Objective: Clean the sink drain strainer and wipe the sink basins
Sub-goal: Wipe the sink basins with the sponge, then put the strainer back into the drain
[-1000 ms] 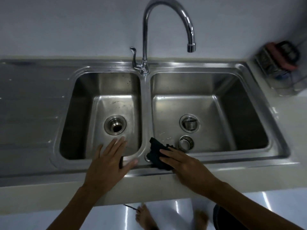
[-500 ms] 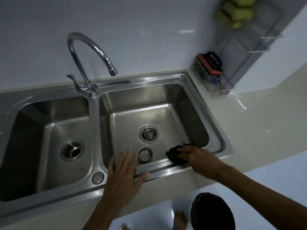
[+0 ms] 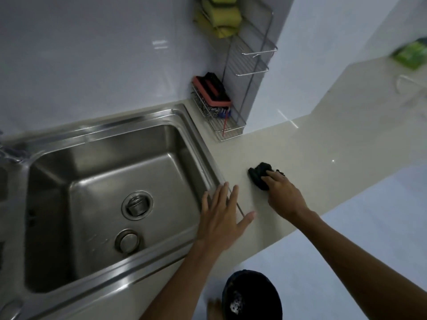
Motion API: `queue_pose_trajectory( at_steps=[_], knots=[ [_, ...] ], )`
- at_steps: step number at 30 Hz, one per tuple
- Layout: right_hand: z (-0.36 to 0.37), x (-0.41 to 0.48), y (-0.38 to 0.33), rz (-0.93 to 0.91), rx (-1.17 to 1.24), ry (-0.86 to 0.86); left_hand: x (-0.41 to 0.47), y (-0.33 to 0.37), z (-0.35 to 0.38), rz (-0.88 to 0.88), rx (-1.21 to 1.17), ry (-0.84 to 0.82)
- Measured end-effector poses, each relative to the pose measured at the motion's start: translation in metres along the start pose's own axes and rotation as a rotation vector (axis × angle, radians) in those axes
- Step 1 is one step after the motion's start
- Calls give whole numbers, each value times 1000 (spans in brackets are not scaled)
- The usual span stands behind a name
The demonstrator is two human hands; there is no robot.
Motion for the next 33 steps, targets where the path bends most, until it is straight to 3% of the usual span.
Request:
queue_pose_trajectory(
  at_steps=[9, 12, 18, 23, 29, 33],
  knots=[
    [-14, 4, -1, -33, -105, -148, 11, -1, 4, -21, 63, 45],
    [-34, 2, -20, -78, -114, -47, 4, -20, -7, -59, 59, 85],
    [-49, 16, -132, -346, 22, -21, -37, -135, -41, -319, 49, 84],
    [10, 51, -238, -452, 67, -142, -65, -256, -60, -516, 78, 50],
    [119, 96, -321, -441, 94, -356, -41, -326, -25, -495, 102, -102],
    [165, 112, -343, -427, 103, -409, -23, -344, -2, -444, 124, -164]
  ],
)
Point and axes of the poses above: each hand's wrist, its own x-axis towards the middle knuckle, its own z-axis out of the palm, y = z × x, the point moved 4 cm from there along x, towards the middle knuckle, and after that the axes turned 1 degree about y, right-handed, at the moved point
